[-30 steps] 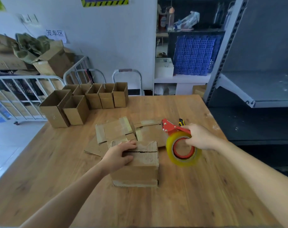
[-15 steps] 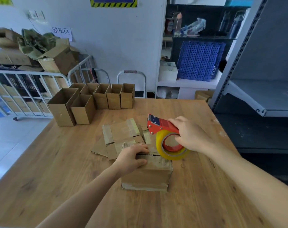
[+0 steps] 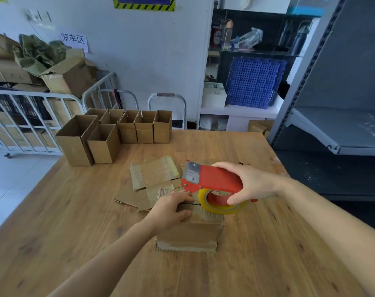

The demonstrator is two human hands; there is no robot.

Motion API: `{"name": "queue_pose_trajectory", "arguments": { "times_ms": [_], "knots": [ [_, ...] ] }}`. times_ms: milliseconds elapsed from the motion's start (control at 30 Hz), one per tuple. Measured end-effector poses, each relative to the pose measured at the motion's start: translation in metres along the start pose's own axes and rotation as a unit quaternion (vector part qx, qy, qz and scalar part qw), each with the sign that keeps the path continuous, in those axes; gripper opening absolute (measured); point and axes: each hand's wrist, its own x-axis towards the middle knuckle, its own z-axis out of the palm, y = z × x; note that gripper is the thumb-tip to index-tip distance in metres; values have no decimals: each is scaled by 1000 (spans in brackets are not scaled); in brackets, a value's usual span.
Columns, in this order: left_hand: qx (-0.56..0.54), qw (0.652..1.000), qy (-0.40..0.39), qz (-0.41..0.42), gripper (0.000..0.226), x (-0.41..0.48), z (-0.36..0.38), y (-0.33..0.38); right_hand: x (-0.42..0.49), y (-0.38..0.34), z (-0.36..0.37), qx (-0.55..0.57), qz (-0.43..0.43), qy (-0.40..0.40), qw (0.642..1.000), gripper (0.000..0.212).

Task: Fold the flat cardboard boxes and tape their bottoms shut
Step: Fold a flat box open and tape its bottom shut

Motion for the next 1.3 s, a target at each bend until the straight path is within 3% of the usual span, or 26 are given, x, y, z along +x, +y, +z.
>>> {"name": "queue_pose_trajectory", "arguments": {
  "times_ms": [433,567,633,733,800,900,1067,1300],
  "knots": [
    [33,999,-28,-22,16,-3,-24,-7,8,9,-1,7,-14,-15,1000,105],
    [-35,996,33,-70,17,-3,-29,-3,10,11,3,15,-15,-6,1000,91],
    [-208,965,87,-136,21,-1,-38,11,9,11,4,22,-11,-2,1000,85],
    [-503,831,92,-219,32,5,-56,36,8,9,6,19,-10,1,1000,80],
    [-577,775,65,-249,29,8,-66,46,7,9,7,22,-12,6,1000,79],
    [-607,747,17,-270,22,10,-74,53,6,9,8,31,-16,8,999,78],
    [-666,688,4,-289,16,11,-72,52,4,12,10,36,-21,12,999,76],
    [-676,681,5,-282,12,15,-67,47,2,16,10,39,-24,11,999,77]
  ]
}}
